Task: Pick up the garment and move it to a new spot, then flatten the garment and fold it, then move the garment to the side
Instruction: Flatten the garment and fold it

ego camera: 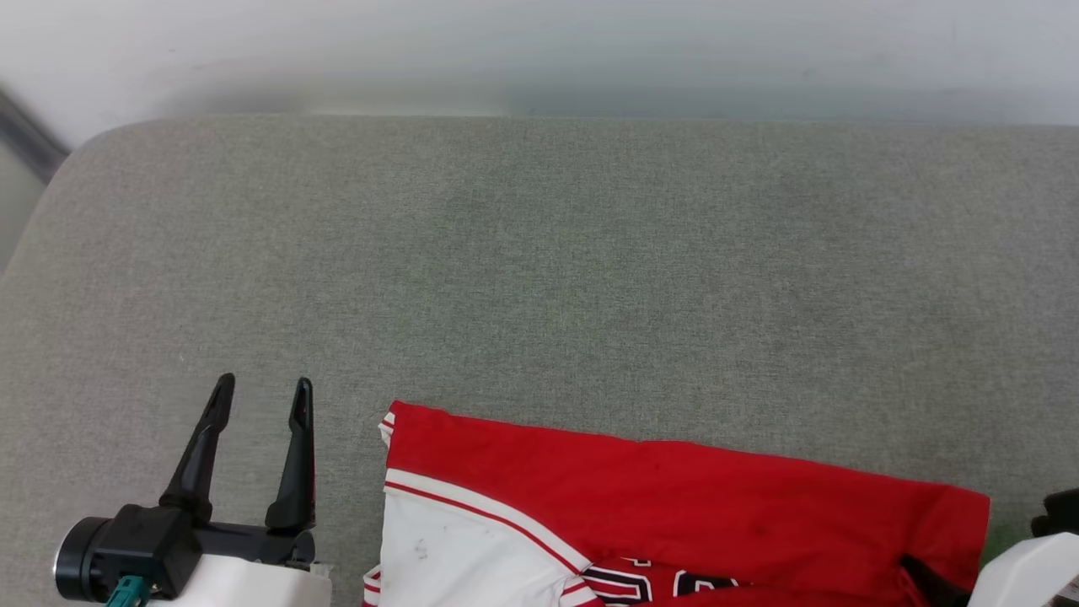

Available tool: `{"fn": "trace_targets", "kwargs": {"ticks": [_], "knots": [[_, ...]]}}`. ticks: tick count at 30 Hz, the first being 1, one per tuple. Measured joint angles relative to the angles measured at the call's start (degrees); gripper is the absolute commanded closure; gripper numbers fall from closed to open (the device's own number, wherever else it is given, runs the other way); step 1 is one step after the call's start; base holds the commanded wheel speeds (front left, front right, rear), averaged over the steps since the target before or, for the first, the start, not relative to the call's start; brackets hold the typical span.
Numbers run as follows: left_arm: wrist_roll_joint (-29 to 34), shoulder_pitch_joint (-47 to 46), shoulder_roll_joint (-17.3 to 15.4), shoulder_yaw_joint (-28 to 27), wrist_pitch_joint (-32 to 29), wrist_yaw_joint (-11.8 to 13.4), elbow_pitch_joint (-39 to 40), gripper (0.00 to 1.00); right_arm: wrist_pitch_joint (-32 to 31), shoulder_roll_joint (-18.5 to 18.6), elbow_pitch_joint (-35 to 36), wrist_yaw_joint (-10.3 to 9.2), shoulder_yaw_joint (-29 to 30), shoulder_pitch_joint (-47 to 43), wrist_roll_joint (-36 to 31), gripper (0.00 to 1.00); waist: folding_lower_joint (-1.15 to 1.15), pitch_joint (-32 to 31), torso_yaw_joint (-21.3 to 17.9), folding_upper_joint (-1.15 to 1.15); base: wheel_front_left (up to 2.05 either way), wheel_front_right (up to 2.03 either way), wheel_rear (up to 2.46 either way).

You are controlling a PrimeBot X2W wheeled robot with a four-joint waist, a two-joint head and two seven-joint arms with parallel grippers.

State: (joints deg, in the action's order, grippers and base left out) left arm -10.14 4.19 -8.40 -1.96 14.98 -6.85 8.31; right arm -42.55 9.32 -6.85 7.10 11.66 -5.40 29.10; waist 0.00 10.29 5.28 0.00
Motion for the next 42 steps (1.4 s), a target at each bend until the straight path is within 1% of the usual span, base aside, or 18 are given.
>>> {"fn": "trace_targets", "kwargs": {"ticks": [1,4,5,6,7,10,15,19,25,29,34,42], "knots": [[0.36,-0.01,0.25,0.21,0.0,-0.23,-0.36,0.0,1.2,0.64,-0.76,-0.07,-2.38,0.7,1.14,0.0,0.0,-0.03,-0.16,0.0,0.0,0.0,0.0],[0.41,-0.01,0.36,0.15,0.0,-0.42,-0.56,0.0,2.57,0.58,-1.43,-0.08,-3.74,1.27,2.85,0.0,0.0,-0.34,-0.46,0.0,0.0,0.0,0.0],[0.41,0.0,0.37,0.05,0.0,-0.47,-0.64,0.0,2.81,0.63,-1.72,-0.08,-4.13,1.42,3.04,0.36,0.0,-0.53,-0.57,0.0,0.0,0.0,0.0],[0.41,0.02,0.37,-0.08,0.0,-0.47,-0.67,0.0,3.37,0.73,-1.94,-0.08,-4.48,1.49,3.09,0.96,0.0,-0.72,-0.67,0.0,0.0,0.0,0.0],[0.41,0.08,0.37,-0.2,0.0,-0.48,-0.66,0.0,4.1,0.84,-2.19,-0.08,-4.77,1.51,2.99,1.0,0.0,-0.91,-0.76,0.0,0.0,0.0,0.0],[0.41,0.22,0.31,-0.35,0.0,-0.49,-0.65,0.0,7.12,1.23,-3.1,0.19,-5.19,1.66,1.05,1.0,0.0,-1.31,-1.03,0.0,0.0,0.0,0.0],[0.24,0.58,-0.15,0.16,0.0,-0.55,-0.58,0.0,9.35,1.07,-4.14,0.46,-4.34,2.2,0.48,1.0,0.0,-1.61,-1.67,0.0,0.0,0.0,0.0],[0.23,0.89,-0.16,-0.11,0.01,-0.55,-0.75,0.0,10.58,1.32,-4.91,0.55,-0.65,3.35,-0.66,1.0,0.0,-1.72,-2.16,0.0,0.0,0.0,0.0],[-0.03,1.16,-0.14,0.22,0.01,-0.55,-0.81,0.0,12.67,2.94,-6.47,0.45,6.62,5.1,-4.71,1.0,0.0,-1.98,-2.73,0.0,0.0,0.0,0.0],[-0.04,1.55,-0.07,0.1,0.01,-0.55,-1.15,0.0,12.68,3.05,-5.94,0.44,7.48,5.78,-5.61,1.0,0.0,-2.71,-3.11,0.0,0.0,0.0,0.0],[-0.03,2.12,0.49,0.1,0.01,-0.55,-1.66,0.0,10.42,2.71,-0.7,0.41,5.45,4.64,-4.77,1.0,0.0,-4.08,-3.44,0.0,0.0,0.0,0.0],[-0.21,3.82,1.41,0.0,0.01,-0.55,-2.21,0.0,1.51,0.71,13.22,0.41,-0.81,-2.09,-2.32,1.0,0.0,-6.74,-3.44,0.0,0.0,0.0,0.0]]}}
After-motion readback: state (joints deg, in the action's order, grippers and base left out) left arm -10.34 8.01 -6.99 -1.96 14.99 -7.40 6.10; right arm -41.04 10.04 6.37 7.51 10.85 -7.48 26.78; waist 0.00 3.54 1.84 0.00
